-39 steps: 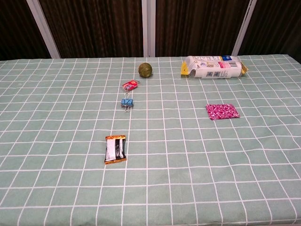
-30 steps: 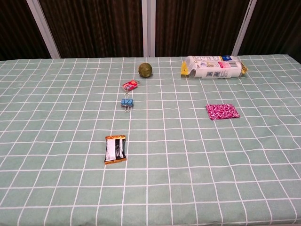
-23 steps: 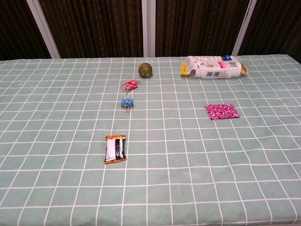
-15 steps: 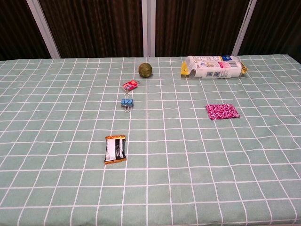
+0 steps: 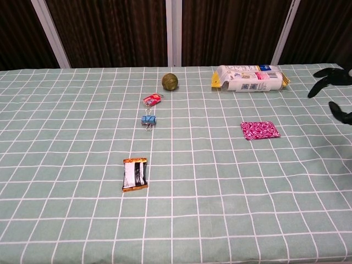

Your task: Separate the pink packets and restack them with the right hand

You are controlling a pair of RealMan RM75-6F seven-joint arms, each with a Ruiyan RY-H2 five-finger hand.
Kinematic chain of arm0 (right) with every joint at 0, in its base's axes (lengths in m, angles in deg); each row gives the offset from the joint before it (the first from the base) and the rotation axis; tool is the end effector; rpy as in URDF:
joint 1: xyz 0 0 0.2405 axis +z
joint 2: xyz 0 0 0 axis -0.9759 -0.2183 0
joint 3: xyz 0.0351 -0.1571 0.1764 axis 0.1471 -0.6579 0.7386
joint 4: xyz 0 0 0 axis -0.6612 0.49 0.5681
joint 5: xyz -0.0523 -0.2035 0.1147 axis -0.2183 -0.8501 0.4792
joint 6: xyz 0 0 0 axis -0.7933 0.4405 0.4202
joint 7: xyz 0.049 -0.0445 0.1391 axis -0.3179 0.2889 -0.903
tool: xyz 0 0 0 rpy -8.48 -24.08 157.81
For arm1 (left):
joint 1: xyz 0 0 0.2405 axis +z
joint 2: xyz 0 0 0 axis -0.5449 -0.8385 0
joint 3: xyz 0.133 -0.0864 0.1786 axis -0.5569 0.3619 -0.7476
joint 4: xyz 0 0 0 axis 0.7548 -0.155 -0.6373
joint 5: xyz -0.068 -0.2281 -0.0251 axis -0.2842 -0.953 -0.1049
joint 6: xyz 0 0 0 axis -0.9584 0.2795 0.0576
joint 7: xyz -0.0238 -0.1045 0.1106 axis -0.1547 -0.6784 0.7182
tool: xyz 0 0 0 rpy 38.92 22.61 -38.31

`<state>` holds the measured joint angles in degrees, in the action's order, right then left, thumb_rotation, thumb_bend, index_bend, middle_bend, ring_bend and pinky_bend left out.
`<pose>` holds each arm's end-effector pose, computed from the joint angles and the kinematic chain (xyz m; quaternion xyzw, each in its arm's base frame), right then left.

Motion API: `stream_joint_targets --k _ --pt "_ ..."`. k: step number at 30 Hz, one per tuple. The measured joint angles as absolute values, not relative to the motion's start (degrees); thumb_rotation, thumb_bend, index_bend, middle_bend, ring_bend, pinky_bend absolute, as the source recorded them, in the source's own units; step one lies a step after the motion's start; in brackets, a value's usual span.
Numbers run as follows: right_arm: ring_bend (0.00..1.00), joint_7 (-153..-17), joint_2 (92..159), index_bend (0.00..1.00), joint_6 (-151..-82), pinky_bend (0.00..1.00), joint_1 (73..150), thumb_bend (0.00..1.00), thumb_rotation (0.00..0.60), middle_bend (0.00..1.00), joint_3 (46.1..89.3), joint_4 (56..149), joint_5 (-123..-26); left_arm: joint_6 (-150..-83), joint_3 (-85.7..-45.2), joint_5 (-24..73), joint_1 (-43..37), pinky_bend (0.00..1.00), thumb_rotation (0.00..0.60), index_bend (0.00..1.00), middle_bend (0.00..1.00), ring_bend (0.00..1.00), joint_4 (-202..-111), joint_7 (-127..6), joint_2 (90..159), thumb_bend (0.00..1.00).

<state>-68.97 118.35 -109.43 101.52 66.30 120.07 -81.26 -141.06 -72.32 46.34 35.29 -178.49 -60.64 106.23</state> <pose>-0.2398 -0.2932 0.0137 0.6905 -0.4438 0.3158 0.4759 -0.3236 0.1458 0.1265 -0.5368 -0.4329 -0.3639 0.6261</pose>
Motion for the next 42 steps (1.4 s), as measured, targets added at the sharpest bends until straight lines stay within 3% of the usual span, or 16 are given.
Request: stream_joint_targets --k 14,23,31,42 --pt "0.00 -63.98 133.81 0.30 -98.70 0.00 112.07 0.60 0.409 0.01 68.36 99.39 -70.20 -140.58 -72.38 45.97 35.41 0.14 0.600 0.20 0.15 0.13 -178.68 -60.62 106.11 0.06" --pt "0.00 -63.82 139.23 0.30 -95.12 0.00 116.25 0.60 0.401 0.01 68.57 91.38 -68.06 -140.06 -72.14 45.74 35.12 0.14 0.600 0.20 0.15 0.13 -178.74 -60.43 105.70 0.06" --pt "0.00 -63.47 140.53 0.30 -92.55 0.00 117.90 0.60 0.407 0.01 67.87 89.15 -66.51 -139.79 -72.12 45.52 35.01 0.14 0.600 0.20 0.15 0.13 -179.18 -59.91 105.59 0.06" --pt "0.00 -63.20 136.97 0.30 -94.60 0.00 116.14 0.60 0.411 0.00 64.40 95.52 -68.89 -139.91 -72.09 45.93 34.89 0.14 0.600 0.20 0.15 0.13 -179.12 -59.75 105.77 0.06"
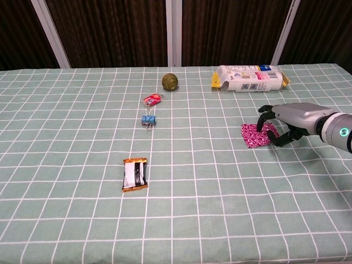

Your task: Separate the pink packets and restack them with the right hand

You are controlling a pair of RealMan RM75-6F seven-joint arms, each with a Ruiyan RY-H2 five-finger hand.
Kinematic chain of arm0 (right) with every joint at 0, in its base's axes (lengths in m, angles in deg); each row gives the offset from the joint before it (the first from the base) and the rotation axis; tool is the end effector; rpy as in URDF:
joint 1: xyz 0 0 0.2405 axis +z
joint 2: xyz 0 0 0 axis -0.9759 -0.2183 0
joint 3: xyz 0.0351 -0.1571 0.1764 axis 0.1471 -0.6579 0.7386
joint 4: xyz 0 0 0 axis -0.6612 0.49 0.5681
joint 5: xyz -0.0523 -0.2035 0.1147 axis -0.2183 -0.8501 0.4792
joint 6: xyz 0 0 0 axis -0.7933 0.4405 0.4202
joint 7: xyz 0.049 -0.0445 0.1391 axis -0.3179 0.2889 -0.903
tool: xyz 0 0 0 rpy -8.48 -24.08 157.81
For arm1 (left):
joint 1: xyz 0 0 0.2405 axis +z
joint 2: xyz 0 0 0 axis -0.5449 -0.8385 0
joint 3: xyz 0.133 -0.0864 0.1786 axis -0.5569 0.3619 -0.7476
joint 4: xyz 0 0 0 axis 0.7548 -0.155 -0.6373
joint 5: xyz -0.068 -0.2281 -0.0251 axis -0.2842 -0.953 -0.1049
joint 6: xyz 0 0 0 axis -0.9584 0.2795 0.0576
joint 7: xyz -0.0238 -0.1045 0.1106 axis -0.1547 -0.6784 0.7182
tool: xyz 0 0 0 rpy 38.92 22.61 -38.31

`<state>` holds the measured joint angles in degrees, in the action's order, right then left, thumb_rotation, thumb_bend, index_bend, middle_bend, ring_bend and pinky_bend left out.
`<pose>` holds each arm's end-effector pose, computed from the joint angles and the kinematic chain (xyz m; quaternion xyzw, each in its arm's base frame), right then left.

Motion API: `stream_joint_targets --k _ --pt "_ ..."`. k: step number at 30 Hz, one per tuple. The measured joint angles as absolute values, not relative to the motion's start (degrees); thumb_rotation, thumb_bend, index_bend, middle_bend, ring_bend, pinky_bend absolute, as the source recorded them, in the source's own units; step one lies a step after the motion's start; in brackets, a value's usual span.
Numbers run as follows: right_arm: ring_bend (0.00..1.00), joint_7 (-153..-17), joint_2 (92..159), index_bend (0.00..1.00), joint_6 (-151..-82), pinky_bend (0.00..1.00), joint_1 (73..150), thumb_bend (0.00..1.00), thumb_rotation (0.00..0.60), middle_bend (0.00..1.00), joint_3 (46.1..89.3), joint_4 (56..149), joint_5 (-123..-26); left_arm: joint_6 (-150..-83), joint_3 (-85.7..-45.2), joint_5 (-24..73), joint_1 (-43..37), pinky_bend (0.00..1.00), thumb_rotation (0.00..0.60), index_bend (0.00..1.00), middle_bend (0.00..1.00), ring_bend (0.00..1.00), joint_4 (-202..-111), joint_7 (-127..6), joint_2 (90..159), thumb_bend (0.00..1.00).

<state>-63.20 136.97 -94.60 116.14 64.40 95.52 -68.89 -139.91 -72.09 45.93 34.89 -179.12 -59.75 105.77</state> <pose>-0.2367 -0.3479 -0.0846 0.7526 -0.4398 0.2155 0.4400 -0.3229 0.1488 0.1260 -0.5420 -0.4341 -0.3565 0.6251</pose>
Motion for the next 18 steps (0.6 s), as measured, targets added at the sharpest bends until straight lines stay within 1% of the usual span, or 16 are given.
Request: stream_joint_targets --k 5,11,15,18 --pt "0.00 -60.46 134.57 0.30 -96.05 0.00 114.85 0.60 0.412 0.01 61.36 99.49 -69.68 -140.16 -72.04 45.93 35.00 0.14 0.600 0.20 0.15 0.13 -178.87 -59.89 105.92 0.06" --pt "0.00 -58.01 131.03 0.30 -98.87 0.00 113.03 0.60 0.412 0.01 58.70 105.47 -70.58 -139.98 -72.02 46.10 34.83 0.14 0.600 0.20 0.15 0.13 -178.52 -60.00 106.21 0.06" --pt "0.00 -56.34 128.57 0.30 -100.23 0.00 112.15 0.60 0.412 0.01 57.21 109.09 -70.93 -139.99 -71.97 46.11 34.79 0.14 0.600 0.20 0.15 0.13 -178.33 -60.17 106.36 0.06" --pt "0.00 -56.18 127.18 0.30 -101.35 0.00 111.75 0.60 0.415 0.01 56.87 110.76 -71.63 -140.13 -72.02 46.12 34.92 0.14 0.600 0.20 0.15 0.13 -178.18 -60.38 106.41 0.06"
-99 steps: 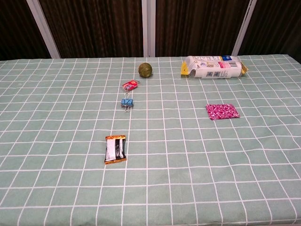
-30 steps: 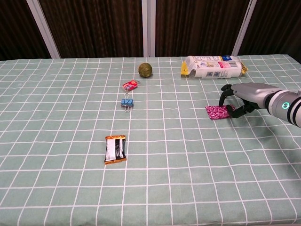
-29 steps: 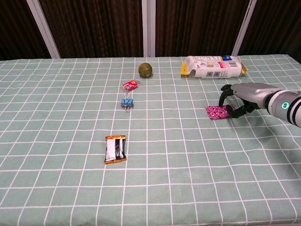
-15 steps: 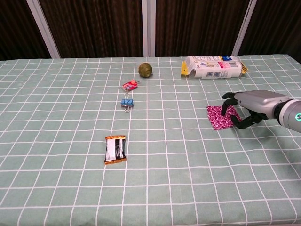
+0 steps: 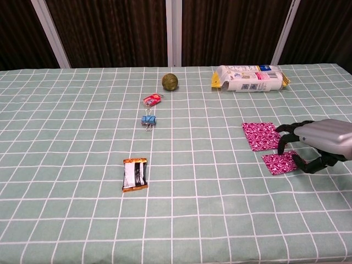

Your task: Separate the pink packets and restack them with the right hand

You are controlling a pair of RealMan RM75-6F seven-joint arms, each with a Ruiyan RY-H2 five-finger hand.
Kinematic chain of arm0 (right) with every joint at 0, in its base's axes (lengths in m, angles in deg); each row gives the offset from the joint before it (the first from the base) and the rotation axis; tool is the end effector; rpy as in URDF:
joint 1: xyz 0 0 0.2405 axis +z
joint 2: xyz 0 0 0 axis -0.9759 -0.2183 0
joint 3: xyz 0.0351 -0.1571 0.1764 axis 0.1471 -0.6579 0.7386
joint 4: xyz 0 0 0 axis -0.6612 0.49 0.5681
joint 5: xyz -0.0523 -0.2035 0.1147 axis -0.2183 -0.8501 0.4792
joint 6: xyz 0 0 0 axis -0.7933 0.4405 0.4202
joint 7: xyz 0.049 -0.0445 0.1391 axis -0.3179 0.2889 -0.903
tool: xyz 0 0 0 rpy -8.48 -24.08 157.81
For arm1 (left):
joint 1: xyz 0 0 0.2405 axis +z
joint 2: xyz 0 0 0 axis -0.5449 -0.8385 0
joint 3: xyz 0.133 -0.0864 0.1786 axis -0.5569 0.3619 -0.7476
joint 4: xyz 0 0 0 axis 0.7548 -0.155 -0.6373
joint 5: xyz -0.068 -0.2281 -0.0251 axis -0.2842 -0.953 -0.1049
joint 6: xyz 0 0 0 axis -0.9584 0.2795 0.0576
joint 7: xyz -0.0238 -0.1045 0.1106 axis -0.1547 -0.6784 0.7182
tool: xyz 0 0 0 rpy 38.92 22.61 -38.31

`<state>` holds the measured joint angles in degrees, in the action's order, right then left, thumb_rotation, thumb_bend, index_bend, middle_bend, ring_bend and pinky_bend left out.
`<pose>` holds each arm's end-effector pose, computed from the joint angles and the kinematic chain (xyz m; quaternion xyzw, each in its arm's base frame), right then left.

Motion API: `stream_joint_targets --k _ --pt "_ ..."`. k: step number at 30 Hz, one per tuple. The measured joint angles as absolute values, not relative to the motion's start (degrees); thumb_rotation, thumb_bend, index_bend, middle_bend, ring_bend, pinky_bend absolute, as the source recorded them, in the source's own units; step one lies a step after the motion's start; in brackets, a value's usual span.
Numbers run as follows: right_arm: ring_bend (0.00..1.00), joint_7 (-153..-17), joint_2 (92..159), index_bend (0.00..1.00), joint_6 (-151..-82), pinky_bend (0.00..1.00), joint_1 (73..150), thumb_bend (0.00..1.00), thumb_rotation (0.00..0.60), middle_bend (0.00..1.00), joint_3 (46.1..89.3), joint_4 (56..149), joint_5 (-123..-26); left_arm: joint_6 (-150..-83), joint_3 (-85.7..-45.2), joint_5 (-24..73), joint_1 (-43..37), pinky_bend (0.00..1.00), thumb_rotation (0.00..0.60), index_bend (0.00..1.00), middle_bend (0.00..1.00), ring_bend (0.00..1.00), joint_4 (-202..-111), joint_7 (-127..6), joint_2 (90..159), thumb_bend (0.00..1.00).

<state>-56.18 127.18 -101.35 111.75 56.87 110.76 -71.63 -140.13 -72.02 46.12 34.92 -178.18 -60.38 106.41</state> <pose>-0.2502 -0.2887 -0.0585 0.7919 -0.3943 0.1772 0.4312 -0.3246 0.1490 0.1247 -0.5404 -0.4335 -0.3604 0.6246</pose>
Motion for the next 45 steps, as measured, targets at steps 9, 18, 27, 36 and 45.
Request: stream_joint_targets --k 9,18,27,36,45 --pt "0.00 -57.61 128.02 0.30 -102.68 0.00 112.71 0.60 0.410 0.01 59.38 111.53 -72.74 -140.07 -72.09 46.07 34.99 0.14 0.600 0.20 0.15 0.13 -177.98 -60.52 106.51 0.06" --pt "0.00 -55.59 134.48 0.30 -100.95 0.00 115.50 0.59 0.409 0.01 60.96 107.59 -70.20 -139.94 -72.19 45.69 35.22 0.14 0.600 0.20 0.15 0.13 -177.49 -61.05 106.52 0.06" --pt "0.00 -52.98 136.67 0.30 -101.06 0.00 116.43 0.59 0.411 0.01 60.72 104.92 -67.98 -139.87 -72.17 45.60 35.28 0.14 0.600 0.20 0.15 0.13 -177.13 -61.36 106.69 0.06" --pt "0.00 -52.07 134.60 0.30 -101.91 0.00 115.39 0.59 0.408 0.01 59.59 104.41 -66.69 -140.00 -72.15 45.85 35.25 0.14 0.600 0.20 0.15 0.13 -177.38 -60.95 106.70 0.06" --pt "0.00 -52.59 132.45 0.30 -102.41 0.00 114.20 0.59 0.413 0.01 58.97 103.92 -66.17 -140.16 -72.21 46.07 35.29 0.14 0.600 0.20 0.15 0.13 -177.48 -60.68 106.82 0.06"
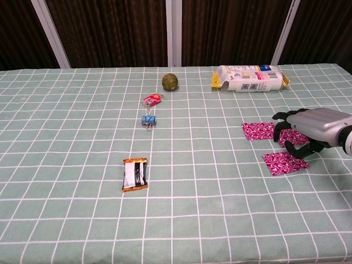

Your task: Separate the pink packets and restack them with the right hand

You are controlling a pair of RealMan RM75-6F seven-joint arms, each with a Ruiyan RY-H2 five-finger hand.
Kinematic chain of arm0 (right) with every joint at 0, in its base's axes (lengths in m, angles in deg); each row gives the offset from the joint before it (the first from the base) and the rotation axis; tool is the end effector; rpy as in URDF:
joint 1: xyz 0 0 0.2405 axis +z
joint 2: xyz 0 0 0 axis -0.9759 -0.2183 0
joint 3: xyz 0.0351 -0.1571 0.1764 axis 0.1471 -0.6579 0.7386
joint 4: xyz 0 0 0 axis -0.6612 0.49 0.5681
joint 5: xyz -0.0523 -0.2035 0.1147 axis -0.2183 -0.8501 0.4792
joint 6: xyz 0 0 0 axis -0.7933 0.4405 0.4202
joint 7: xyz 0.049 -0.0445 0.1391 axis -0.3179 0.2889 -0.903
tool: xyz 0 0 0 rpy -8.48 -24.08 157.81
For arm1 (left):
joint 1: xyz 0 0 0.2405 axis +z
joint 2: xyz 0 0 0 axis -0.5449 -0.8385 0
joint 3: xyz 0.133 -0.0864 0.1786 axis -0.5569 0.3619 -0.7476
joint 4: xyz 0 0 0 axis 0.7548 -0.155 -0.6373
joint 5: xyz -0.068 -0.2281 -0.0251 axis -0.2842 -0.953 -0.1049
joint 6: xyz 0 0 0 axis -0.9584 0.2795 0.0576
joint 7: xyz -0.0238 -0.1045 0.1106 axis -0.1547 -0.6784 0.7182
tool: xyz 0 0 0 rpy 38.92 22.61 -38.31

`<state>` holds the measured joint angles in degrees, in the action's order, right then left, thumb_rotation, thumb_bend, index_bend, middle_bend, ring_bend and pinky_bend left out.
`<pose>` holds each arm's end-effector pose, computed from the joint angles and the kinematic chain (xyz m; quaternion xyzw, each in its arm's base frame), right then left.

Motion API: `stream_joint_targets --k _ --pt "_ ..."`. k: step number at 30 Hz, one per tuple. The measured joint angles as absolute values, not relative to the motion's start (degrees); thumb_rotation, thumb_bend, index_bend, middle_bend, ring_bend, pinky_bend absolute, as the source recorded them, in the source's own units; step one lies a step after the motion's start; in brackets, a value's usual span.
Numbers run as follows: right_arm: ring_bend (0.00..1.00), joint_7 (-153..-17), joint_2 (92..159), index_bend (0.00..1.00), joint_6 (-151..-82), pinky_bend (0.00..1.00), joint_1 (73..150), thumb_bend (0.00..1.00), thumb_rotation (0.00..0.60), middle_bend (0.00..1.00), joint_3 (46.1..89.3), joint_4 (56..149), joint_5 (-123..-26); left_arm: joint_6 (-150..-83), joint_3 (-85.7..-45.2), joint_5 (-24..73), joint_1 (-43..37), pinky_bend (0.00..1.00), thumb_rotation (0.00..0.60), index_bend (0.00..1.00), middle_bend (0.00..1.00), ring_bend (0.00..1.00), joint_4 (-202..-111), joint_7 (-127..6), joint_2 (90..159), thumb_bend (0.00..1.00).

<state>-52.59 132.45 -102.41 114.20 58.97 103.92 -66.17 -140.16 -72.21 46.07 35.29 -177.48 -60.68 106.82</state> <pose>-0.2486 -0.3163 -0.0684 0.7757 -0.3835 0.1737 0.4701 -0.3277 0.1460 0.1234 -0.5390 -0.4361 -0.3574 0.6257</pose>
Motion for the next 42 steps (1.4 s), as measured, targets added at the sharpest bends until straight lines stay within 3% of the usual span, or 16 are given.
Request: stream_joint_targets --k 18,36,40,42 --pt "0.00 -56.65 129.54 0.30 -102.84 0.00 112.86 0.59 0.425 0.01 59.32 105.38 -68.99 -140.40 -72.35 46.30 35.49 0.14 0.600 0.20 0.15 0.13 -177.45 -60.68 107.02 0.06" --pt "0.00 -54.63 133.01 0.30 -100.80 0.00 113.77 0.59 0.425 0.01 60.24 99.40 -64.99 -140.42 -72.41 46.00 35.85 0.14 0.600 0.20 0.15 0.13 -176.89 -61.25 107.15 0.06" --pt "0.00 -56.81 132.41 0.31 -100.82 0.00 113.58 0.52 0.472 0.02 60.71 100.82 -66.02 -140.27 -72.37 45.95 35.79 0.14 0.600 0.20 0.15 0.13 -176.81 -61.23 107.21 0.06" --pt "0.00 -59.27 131.91 0.31 -100.83 0.00 113.50 0.44 0.505 0.03 61.22 101.96 -67.37 -140.09 -72.39 45.86 35.76 0.14 0.600 0.20 0.15 0.13 -176.77 -61.21 107.20 0.06"
